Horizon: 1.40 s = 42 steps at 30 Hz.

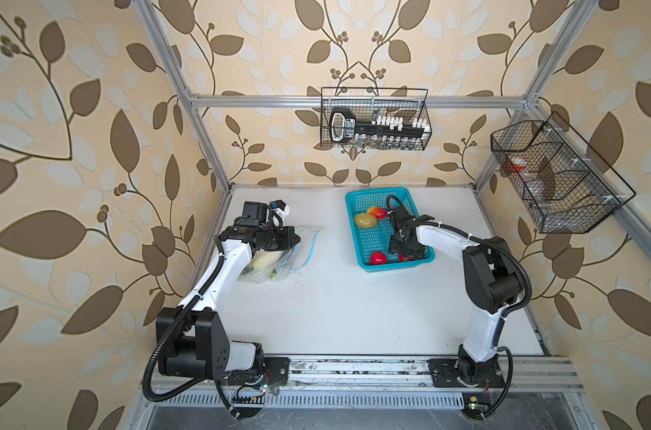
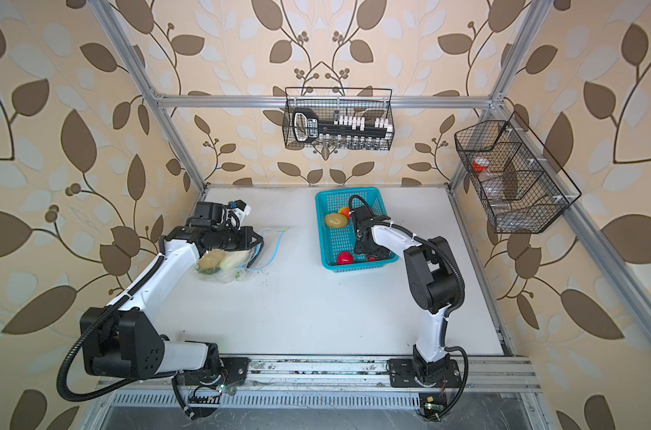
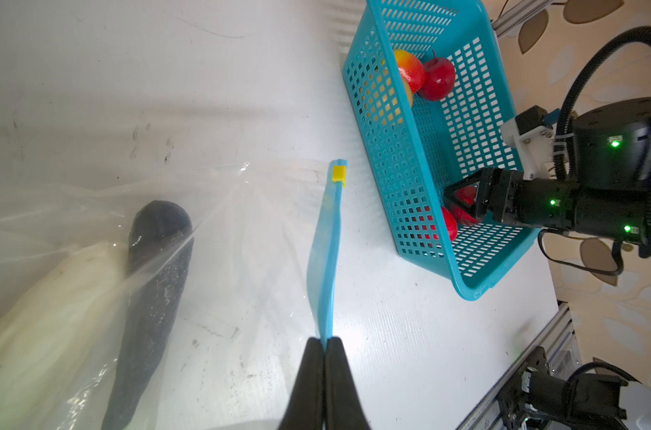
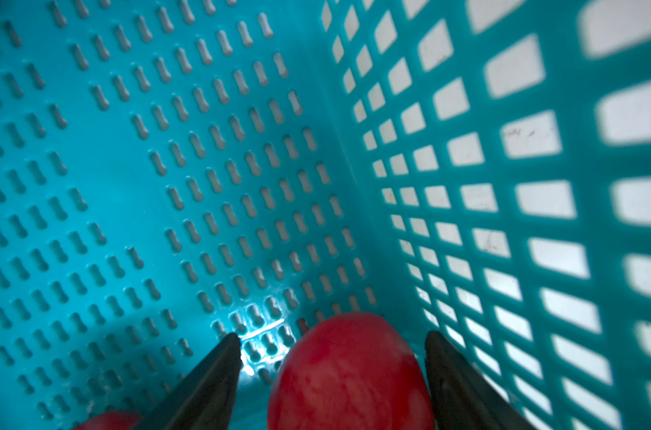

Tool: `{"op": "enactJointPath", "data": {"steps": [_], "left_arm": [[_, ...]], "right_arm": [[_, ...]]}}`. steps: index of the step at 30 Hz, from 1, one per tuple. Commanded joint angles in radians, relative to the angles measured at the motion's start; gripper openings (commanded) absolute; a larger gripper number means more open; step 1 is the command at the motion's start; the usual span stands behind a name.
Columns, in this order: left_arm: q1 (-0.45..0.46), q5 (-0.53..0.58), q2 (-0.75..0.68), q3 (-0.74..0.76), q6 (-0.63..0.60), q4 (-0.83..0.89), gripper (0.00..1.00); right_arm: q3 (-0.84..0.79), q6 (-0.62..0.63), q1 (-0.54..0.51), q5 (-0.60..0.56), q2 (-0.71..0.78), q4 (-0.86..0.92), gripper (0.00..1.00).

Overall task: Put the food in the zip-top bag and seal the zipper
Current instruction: 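Lower the right gripper onto a red radish in the basket, then close the right gripper on the red radish and lift it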

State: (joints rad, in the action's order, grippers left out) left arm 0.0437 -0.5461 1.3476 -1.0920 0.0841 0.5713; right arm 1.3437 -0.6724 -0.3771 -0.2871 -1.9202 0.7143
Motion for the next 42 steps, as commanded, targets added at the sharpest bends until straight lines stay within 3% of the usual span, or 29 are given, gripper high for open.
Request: {"op": "enactJointPath", "data": {"steps": [1, 8, 19, 42], "left_arm": [[-0.015, -0.005, -0.021, 0.001, -0.010, -0.014, 0.00], [-0.017, -0.003, -0.020, 0.000, -0.010, -0.014, 0.00], [-0.023, -0.011, -0.022, 0.000, -0.009, -0.010, 0.00], [-0.027, 0.000, -0.021, 0.005, 0.006, -0.022, 0.00]], "right_arm": [[0.014, -0.007, 0.004, 0.022, -0.020, 0.007, 0.74], [0.011, -0.015, 0.002, 0.065, -0.017, -0.013, 0.66], [-0.011, -0.035, 0.003, 0.149, 0.007, -0.069, 0.41], [-0.161, -0.094, 0.006, 0.142, 0.226, -0.253, 0.33]]}}
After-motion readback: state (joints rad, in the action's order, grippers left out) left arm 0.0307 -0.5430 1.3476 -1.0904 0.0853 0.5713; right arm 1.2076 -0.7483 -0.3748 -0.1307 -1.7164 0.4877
